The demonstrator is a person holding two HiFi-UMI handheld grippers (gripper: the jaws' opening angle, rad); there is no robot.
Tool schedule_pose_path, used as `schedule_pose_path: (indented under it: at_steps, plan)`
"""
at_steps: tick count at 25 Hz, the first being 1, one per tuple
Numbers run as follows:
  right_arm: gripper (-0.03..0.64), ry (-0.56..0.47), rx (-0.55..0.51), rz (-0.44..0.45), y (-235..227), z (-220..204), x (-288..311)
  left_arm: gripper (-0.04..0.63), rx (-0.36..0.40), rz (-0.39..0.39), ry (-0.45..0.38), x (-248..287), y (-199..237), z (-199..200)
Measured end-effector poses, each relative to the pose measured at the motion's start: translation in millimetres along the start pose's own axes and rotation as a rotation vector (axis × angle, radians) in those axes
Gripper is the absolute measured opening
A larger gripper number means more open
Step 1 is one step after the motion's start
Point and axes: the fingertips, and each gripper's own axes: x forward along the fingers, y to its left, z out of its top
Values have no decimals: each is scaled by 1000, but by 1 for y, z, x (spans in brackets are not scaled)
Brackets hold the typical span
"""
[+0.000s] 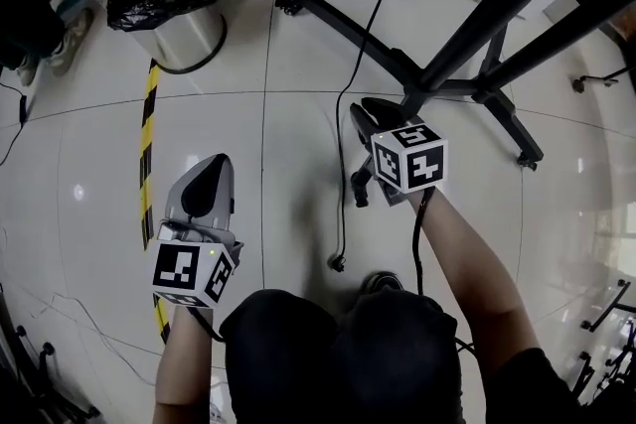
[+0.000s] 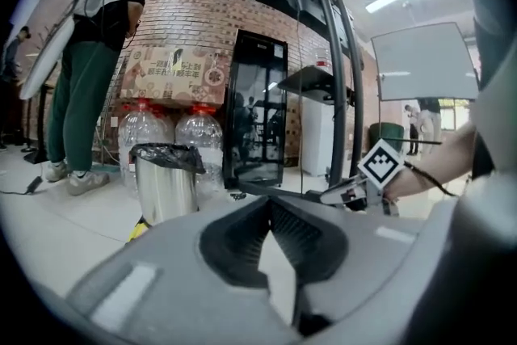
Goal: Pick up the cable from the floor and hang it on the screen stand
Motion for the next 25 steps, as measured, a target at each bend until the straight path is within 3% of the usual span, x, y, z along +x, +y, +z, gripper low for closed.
schedule_pose_path:
  at_steps: [4,12,17,22,25]
  plan:
    - [84,35,67,-33,-12,-4,25,5,5,-30,-15,12,-3,-2]
    - [193,98,148,-97,-38,-21,67,5,8,-53,19,32,-2,-19]
    - [196,128,227,-121,-54,-37,85,5,11,-56,19,39,-4,-20]
    - [192,120,196,-125,-56,-42,95,5,26,-76,37,50,-8,-30]
    - [153,72,188,-141,-60,-33,99,5,13,-76,37,52,-10,-31]
